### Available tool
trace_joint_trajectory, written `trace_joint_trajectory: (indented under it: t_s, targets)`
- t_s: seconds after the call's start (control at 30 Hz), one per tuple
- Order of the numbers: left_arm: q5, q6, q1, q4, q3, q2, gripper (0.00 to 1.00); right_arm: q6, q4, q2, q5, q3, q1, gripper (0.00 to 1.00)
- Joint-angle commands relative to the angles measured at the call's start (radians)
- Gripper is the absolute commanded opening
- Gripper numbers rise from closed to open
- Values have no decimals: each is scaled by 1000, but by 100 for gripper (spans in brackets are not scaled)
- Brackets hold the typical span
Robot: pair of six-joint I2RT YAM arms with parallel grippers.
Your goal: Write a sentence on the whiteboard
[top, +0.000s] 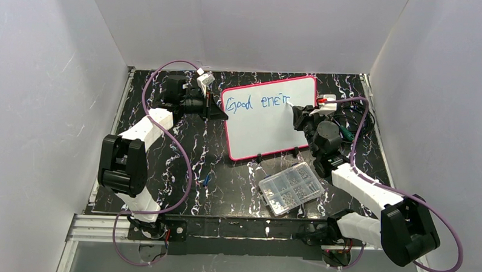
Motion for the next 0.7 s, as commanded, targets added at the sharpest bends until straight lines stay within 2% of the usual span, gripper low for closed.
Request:
trace_joint_trajectory:
  t_s: [0.0,0.43,0.67]
  targets:
    - [39,13,1,7,16,-73,0,-5,8,-18,45,2,-3,1]
    - [39,13,1,7,16,-73,0,-38,56,28,57,84,-3,1]
    - [39,14,1,8,16,-74,0,-32,49,25,59,67,-3,1]
